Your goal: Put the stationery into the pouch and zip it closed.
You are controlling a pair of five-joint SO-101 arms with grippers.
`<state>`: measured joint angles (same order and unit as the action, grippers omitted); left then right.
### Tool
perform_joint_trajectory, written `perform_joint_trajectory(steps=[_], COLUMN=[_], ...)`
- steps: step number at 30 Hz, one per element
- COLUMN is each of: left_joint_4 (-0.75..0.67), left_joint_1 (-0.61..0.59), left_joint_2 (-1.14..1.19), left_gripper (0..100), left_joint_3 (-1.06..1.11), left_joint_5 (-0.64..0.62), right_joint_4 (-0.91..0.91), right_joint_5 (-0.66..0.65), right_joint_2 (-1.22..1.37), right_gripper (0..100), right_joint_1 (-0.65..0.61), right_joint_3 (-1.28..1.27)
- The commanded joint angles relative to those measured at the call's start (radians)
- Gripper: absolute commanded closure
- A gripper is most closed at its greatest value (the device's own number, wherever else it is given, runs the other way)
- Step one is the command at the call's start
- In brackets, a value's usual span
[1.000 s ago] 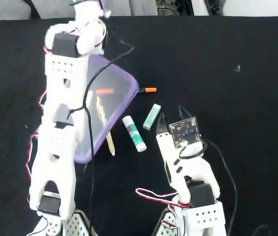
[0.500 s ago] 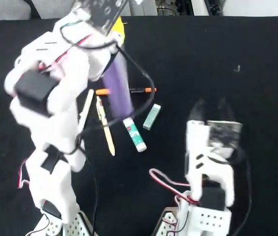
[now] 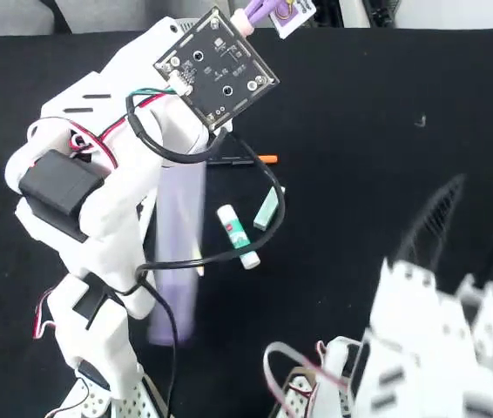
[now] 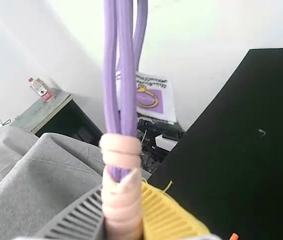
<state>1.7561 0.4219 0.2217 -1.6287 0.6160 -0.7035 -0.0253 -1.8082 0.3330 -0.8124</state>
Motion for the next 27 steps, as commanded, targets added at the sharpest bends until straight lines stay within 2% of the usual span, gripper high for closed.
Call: perform_joint_trajectory(steps=[1,6,10,13,22,25,27], left_joint_4=[0.005,0.005,0.005,0.003,0.003,0.003,0.003], left_joint_1=[0.059,0.226,0.355,0.407,0.447,0.447,0.443], left_joint_2=[-0.005,-0.009,-0.006,-0.006,-0.009,-0.014,-0.015], left_gripper=[97,97,97,97,97,97,97], left_joint_3=[-0.033,-0.033,-0.033,-0.033,-0.033,-0.033,-0.033], left_joint_5=[0.038,0.189,0.305,0.345,0.347,0.347,0.347], right_joint_4=[-0.008,-0.002,-0.008,-0.029,-0.112,-0.041,0.080], right_joint_5=[0.000,-0.002,-0.098,-0.169,-0.315,-0.391,-0.451], right_joint_2=[-0.084,-0.082,-0.082,-0.082,-0.074,-0.073,-0.062], right_gripper=[80.5,69.7,71.7,71.9,71.9,71.9,71.9], right_joint_1=[0.011,0.012,0.014,0.012,0.012,0.012,0.014], right_joint_3=[0.229,0.340,0.381,0.386,0.351,0.234,0.119])
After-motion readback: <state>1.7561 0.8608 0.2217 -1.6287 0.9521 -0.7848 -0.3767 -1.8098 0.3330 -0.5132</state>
